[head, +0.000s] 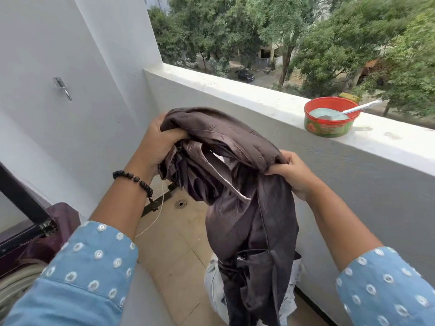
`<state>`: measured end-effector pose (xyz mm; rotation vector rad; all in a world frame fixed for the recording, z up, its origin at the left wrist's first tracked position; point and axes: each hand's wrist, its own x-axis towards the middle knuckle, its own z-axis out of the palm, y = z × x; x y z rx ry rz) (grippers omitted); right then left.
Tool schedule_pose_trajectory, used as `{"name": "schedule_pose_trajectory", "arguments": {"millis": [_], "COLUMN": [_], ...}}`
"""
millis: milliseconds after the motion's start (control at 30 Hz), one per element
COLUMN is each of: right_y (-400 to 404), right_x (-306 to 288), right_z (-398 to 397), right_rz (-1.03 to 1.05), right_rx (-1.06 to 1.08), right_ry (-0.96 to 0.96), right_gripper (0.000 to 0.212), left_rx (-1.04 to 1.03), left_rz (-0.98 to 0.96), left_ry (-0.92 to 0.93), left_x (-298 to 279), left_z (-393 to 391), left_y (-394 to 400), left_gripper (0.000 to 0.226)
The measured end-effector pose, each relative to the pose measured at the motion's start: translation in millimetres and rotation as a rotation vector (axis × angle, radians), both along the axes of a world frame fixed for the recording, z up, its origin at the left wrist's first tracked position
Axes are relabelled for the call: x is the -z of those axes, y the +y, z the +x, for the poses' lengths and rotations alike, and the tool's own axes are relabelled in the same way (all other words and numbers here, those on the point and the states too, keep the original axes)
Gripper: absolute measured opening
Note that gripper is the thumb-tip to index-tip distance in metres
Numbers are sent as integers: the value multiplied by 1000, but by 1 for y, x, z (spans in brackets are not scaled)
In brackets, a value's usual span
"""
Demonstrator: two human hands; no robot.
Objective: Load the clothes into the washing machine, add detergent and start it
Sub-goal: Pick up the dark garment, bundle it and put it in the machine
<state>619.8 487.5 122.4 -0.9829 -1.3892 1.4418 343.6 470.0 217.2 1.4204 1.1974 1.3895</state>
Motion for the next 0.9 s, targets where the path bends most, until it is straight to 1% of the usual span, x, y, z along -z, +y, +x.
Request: {"name": "schedule_pose_trajectory", "arguments": {"millis": [67,133,167,200,267,333,367,400,467,500,533,633,700,767,833,900], "right_y": [6,9,9,8,5,1,-2,-4,-8,-11,-14,-23,-28,-31,-30,-24], "right_x": [-10,-19,-22,-24,-25,-21,-17,-14,-7,-3,0,11,17,18,15,10], "right_z": [13,18,17,14,5,-5,-10,-16,-29,-36,-42,-61,-72,-78,-74,-63], "right_rz": [34,67,71,67,49,17,3,-10,-27,-31,-34,-25,-14,-25,-44,-43], "right_rx": [12,10,10,12,2,-40,-76,-115,-162,-172,-181,-209,-209,-179,-116,-50], "right_ry": [92,167,197,225,269,264,235,199,154,152,158,170,204,264,284,264], "right_gripper": [37,41,43,45,50,53,54,56,67,73,80,98,99,88,67,48], "left_rx": [23,25,12,-18,-103,-200,-245,-276,-284,-271,-276,-317,-311,-337,-350,-324], "left_rz": [-29,-55,-56,-49,-22,-11,-19,-35,-89,-128,-169,-232,-247,-261,-267,-233], "left_ry": [176,333,367,362,252,32,-103,-251,-573,-709,-787,-869,-888,-888,-893,-919], "left_x": [6,10,11,13,14,15,15,13,10,8,10,20,29,33,36,39], "left_z": [-12,-17,-17,-16,-8,2,10,17,33,42,48,62,70,74,72,65], "left_y": [-1,-1,-1,-1,-1,2,3,4,4,3,3,2,3,3,5,3], "left_gripper": [42,50,54,55,44,23,17,14,14,18,22,28,27,25,21,15]}}
